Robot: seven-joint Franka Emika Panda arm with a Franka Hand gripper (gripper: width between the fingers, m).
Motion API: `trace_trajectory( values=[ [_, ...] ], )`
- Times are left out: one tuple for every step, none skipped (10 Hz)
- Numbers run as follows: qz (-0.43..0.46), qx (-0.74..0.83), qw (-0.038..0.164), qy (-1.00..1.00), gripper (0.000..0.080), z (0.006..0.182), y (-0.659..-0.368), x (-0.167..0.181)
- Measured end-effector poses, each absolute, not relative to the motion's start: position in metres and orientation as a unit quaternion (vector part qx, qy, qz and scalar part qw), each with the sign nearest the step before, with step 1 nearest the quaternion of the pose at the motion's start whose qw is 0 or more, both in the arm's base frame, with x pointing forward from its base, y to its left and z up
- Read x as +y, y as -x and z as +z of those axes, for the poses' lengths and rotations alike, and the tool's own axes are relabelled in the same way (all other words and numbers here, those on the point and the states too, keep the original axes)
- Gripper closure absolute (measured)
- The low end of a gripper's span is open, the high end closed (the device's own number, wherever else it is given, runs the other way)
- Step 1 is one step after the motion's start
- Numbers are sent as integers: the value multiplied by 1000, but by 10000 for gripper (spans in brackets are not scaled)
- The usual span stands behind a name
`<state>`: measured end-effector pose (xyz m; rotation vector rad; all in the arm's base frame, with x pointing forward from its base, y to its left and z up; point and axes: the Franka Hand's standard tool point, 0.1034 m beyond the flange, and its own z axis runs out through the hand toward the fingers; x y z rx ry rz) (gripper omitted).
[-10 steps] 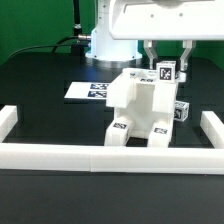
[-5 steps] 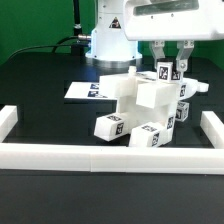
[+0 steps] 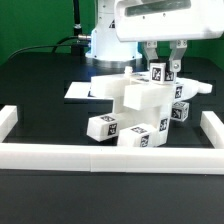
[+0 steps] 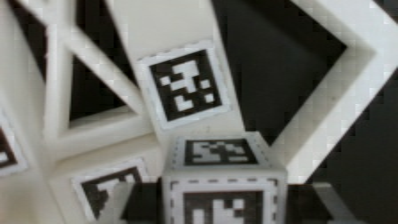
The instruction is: Assemble chair
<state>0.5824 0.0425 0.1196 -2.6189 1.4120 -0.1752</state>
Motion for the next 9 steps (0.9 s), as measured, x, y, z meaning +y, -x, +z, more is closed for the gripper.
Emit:
trace_trajectory(
  values=[
    [-61, 468, 80, 878, 515, 119, -585, 40],
    [-63, 465, 81, 880, 515, 119, -588, 35],
    [-65, 461, 82, 881, 515, 119, -591, 29],
    [-68, 457, 82, 883, 515, 118, -592, 24],
    [-77, 454, 84, 884, 515, 118, -593, 21],
    [-87, 449, 84, 885, 515, 118, -594, 20],
    [-86, 449, 84, 885, 515, 118, -594, 20],
    [-86, 449, 84, 885, 352, 118, -594, 20],
    [-88, 434, 82, 893, 228, 118, -594, 20]
  ],
)
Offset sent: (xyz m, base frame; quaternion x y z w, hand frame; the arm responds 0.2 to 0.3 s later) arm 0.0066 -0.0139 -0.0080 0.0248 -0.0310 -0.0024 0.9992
